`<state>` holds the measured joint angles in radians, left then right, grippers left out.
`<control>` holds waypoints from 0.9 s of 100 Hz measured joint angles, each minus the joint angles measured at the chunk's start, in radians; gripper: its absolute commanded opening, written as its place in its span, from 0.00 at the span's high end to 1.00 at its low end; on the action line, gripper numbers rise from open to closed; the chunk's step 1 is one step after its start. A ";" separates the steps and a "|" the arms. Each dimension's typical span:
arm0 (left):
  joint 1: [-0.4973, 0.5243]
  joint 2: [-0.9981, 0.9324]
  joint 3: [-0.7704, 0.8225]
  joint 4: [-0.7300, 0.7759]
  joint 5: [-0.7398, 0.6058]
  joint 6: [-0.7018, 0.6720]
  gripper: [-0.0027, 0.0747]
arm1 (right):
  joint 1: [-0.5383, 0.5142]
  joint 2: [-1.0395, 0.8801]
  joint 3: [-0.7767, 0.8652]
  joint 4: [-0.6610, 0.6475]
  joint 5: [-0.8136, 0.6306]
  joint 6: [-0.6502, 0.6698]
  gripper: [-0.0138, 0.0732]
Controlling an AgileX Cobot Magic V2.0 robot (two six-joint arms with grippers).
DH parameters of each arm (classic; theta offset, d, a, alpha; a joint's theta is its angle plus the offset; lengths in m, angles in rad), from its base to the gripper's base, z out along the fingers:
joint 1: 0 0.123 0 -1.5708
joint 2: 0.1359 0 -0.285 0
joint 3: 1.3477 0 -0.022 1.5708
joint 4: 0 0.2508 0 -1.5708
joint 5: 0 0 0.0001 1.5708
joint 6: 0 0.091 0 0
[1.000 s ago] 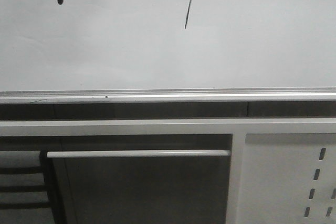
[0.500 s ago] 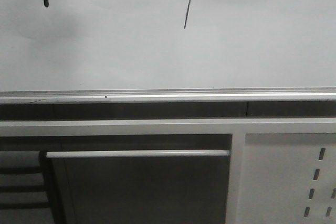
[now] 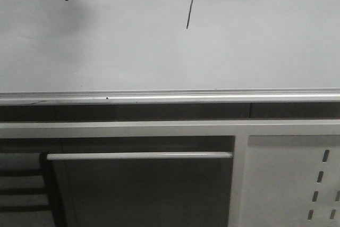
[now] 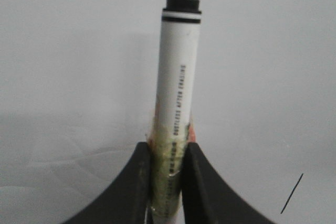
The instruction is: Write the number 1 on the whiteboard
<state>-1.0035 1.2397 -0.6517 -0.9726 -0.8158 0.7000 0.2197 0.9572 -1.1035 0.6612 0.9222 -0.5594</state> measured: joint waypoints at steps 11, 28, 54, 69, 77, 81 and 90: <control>0.000 0.020 -0.002 0.000 -0.022 0.000 0.99 | 0.000 0.000 0.000 0.000 0.000 0.000 0.42; 0.005 0.043 -0.002 0.000 -0.038 0.000 0.99 | 0.000 0.000 0.004 0.000 0.000 0.000 0.42; 0.052 0.049 -0.002 0.000 -0.038 0.000 0.99 | 0.000 0.000 0.004 0.000 0.000 0.000 0.42; 0.065 0.049 -0.002 0.005 -0.038 0.000 0.99 | 0.000 0.000 0.004 0.000 0.000 0.000 0.42; 0.065 0.053 -0.002 0.022 -0.038 0.000 0.99 | 0.000 0.000 0.004 0.000 0.000 0.000 0.42; 0.065 0.059 -0.002 0.029 -0.038 0.000 0.99 | 0.000 0.000 0.004 0.000 0.000 0.002 0.42; 0.065 0.073 -0.002 0.033 -0.038 0.000 0.99 | 0.000 0.000 0.004 0.000 0.000 0.002 0.42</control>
<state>-0.9382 1.3124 -0.6534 -0.9398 -0.8533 0.7000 0.2197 0.9572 -1.0997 0.6612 0.9222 -0.5579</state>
